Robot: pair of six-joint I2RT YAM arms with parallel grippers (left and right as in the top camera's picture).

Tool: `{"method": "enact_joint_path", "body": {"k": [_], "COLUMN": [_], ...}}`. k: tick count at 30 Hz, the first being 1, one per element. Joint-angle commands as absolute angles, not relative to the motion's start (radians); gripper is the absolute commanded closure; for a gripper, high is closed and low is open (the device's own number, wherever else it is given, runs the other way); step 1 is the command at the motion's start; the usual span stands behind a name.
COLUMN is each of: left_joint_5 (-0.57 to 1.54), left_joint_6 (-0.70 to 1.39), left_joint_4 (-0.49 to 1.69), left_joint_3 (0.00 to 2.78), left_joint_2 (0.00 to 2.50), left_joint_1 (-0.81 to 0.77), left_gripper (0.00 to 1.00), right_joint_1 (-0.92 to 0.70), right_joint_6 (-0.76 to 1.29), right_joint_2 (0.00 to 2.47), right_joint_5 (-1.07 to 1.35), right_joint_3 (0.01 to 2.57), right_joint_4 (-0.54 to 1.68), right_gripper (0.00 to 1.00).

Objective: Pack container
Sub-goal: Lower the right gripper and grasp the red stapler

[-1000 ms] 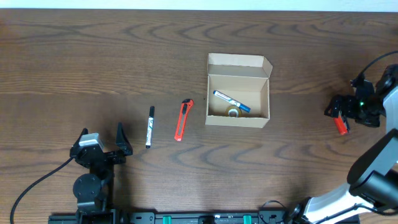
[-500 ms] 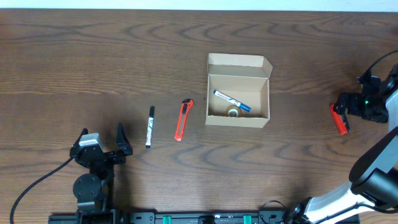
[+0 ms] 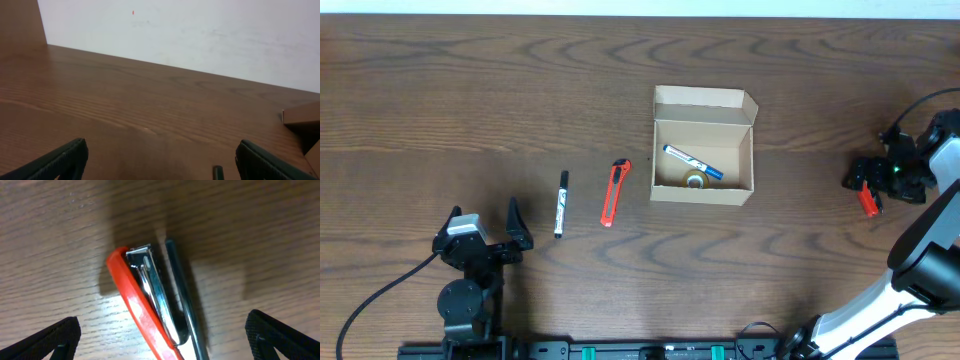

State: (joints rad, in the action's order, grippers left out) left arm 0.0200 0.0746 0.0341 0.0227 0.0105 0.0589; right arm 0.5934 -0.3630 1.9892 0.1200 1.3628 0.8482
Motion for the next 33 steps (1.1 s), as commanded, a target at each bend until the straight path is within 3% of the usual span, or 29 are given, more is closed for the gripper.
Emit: {"method": "enact_joint_path", "body": {"k": [1,33], "left_joint_5": [0.016,0.016], "left_joint_6": [0.075,0.075], "left_joint_4": [0.077,0.077], "left_joint_3": [0.005,0.005], "left_joint_2": [0.004,0.004], "left_joint_1": [0.063,0.063], "left_gripper": [0.05,0.05], "right_joint_1": [0.597,0.597], "right_joint_6": [-0.375,-0.344], "right_joint_2": [1.995,2.015], "right_joint_5": [0.131,0.139], "right_joint_3": [1.367,1.327], "right_joint_4": [0.844,0.819], "right_gripper": [0.01,0.01]}}
